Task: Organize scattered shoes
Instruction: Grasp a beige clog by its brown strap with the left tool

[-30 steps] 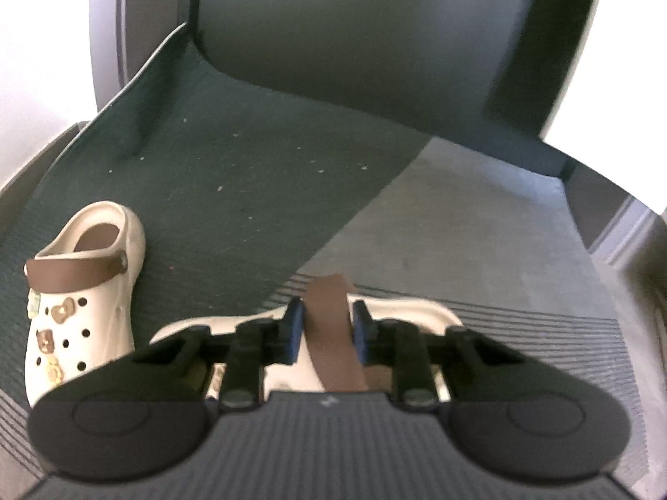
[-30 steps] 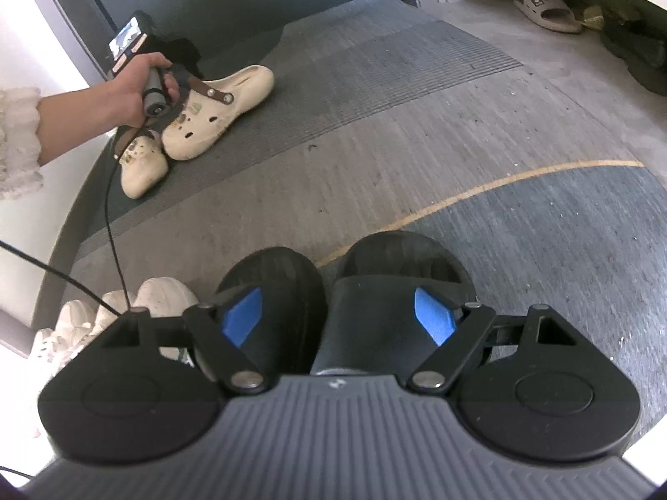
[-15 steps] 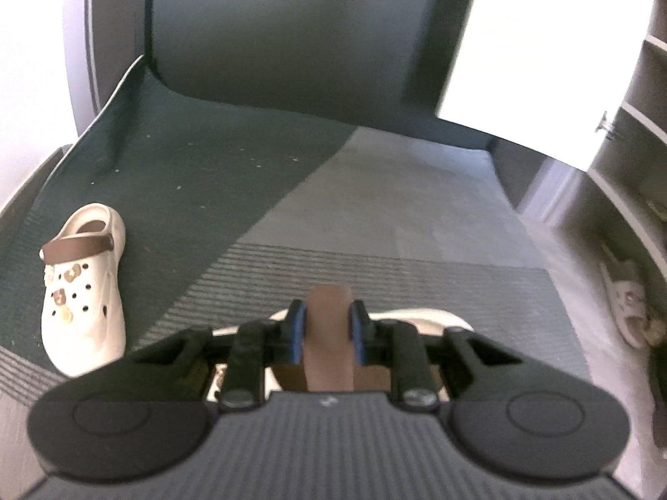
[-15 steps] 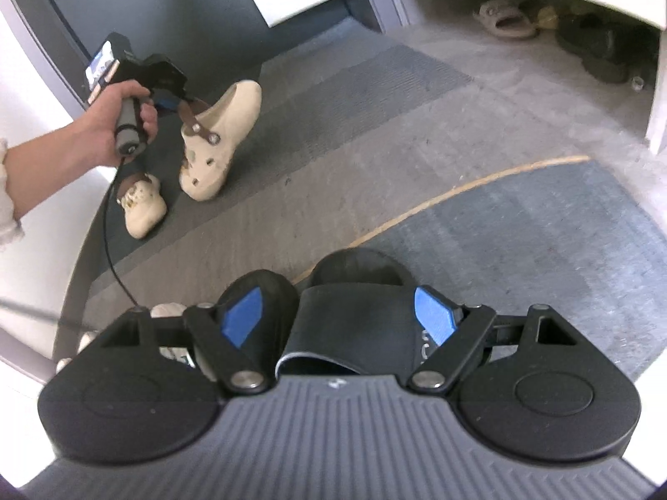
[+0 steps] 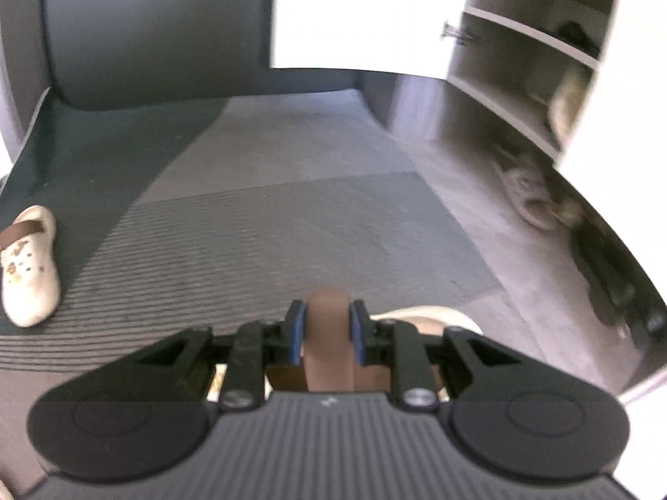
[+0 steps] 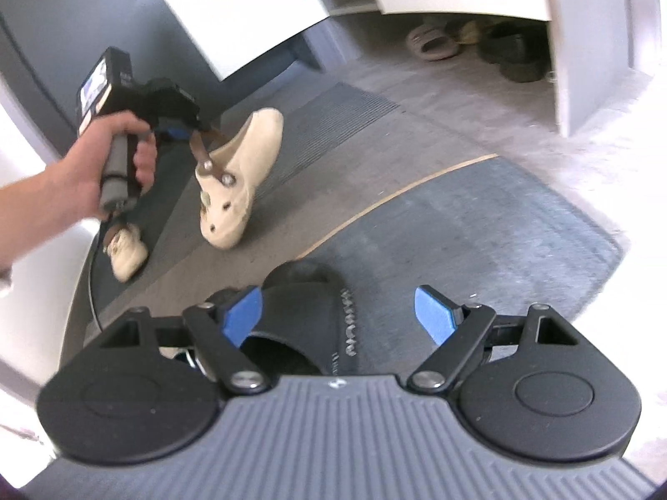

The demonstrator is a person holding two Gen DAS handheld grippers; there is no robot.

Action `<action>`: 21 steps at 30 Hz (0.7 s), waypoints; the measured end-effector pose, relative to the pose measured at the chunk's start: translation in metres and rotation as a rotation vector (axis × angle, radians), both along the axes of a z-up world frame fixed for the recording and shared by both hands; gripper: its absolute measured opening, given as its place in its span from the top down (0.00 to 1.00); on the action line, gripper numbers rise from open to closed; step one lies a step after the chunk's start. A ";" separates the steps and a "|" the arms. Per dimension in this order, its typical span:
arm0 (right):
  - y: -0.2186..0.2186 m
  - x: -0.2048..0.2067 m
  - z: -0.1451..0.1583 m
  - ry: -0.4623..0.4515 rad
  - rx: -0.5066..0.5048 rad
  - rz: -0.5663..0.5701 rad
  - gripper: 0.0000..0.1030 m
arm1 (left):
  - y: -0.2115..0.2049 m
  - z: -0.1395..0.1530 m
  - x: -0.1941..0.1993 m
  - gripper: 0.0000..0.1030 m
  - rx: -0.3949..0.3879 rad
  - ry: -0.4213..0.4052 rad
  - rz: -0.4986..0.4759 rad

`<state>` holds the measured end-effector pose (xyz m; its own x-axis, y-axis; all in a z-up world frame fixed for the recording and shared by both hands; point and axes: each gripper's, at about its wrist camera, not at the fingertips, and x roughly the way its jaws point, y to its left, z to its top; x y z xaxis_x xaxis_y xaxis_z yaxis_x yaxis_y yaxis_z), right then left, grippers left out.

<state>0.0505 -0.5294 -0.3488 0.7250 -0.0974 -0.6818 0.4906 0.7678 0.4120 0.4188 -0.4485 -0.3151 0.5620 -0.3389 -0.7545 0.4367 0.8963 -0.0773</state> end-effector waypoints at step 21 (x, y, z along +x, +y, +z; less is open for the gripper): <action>-0.018 -0.019 -0.018 0.043 0.022 -0.090 0.20 | -0.059 -0.077 -0.098 0.57 0.025 0.039 -0.277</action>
<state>0.0311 -0.5475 -0.3664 0.6839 -0.1452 -0.7150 0.5748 0.7108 0.4054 0.3212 -0.5078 -0.3924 0.4205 -0.4567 -0.7840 0.6626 0.7448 -0.0785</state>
